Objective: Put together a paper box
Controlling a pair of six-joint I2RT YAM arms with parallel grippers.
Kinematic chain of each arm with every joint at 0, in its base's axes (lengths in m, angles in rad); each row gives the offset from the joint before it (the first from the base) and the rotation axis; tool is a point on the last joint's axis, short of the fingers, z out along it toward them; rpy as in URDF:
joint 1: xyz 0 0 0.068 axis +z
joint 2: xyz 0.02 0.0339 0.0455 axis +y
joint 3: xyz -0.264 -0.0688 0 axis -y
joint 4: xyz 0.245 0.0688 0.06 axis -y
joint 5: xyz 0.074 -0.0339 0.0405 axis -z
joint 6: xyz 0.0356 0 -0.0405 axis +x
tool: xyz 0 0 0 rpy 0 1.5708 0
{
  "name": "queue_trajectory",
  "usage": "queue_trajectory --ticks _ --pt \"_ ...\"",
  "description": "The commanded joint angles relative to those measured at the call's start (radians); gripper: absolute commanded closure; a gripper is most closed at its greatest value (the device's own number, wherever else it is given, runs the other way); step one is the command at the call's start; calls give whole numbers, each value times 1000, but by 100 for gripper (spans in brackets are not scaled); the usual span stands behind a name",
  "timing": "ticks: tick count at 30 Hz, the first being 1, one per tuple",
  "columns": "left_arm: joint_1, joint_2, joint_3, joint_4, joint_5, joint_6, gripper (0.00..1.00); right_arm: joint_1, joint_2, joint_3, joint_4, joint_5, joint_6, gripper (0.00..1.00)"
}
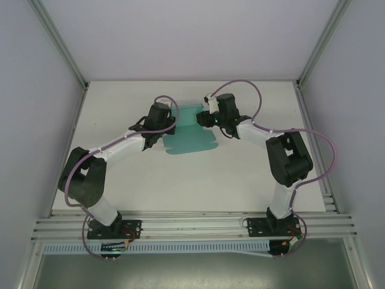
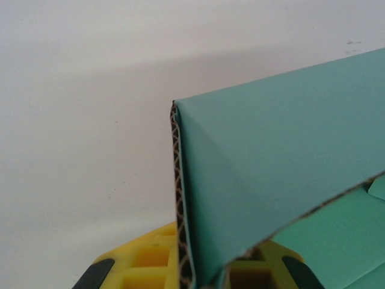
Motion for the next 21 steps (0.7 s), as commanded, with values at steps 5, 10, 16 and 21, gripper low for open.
queue_trajectory --ticks 5,10,16,21 --pt "-21 -26 36 -30 25 16 100 -19 38 26 60 53 73 69" --pt "-23 -40 34 -42 23 12 100 -18 42 26 17 107 74 74" --pt "-32 -48 42 -50 26 15 100 0 50 5 37 211 103 87" --pt "-41 -52 48 -61 2 12 100 27 48 24 -47 369 87 97"
